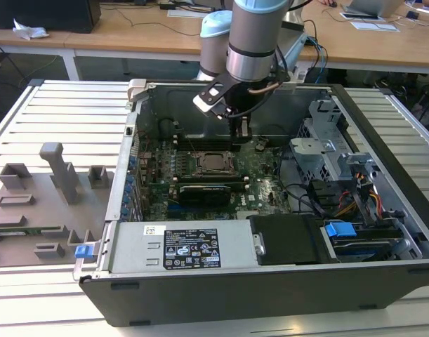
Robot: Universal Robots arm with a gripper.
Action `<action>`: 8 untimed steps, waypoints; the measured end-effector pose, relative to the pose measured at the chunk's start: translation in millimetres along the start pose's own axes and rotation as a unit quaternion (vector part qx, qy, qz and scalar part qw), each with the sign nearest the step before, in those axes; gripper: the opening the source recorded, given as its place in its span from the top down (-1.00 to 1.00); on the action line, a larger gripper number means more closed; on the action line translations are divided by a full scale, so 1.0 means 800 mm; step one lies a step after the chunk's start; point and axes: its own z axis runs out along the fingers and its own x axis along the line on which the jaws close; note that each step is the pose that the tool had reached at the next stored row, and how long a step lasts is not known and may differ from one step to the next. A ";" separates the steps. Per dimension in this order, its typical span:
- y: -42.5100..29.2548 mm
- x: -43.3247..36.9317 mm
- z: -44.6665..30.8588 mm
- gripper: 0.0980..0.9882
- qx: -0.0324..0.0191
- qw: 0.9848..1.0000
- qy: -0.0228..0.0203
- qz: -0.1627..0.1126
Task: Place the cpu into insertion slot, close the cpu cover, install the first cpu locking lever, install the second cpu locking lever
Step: 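Close the cpu cover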
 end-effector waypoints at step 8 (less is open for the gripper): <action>-0.0083 0.000 0.0004 0.98 0.000 1.000 0.000 0.000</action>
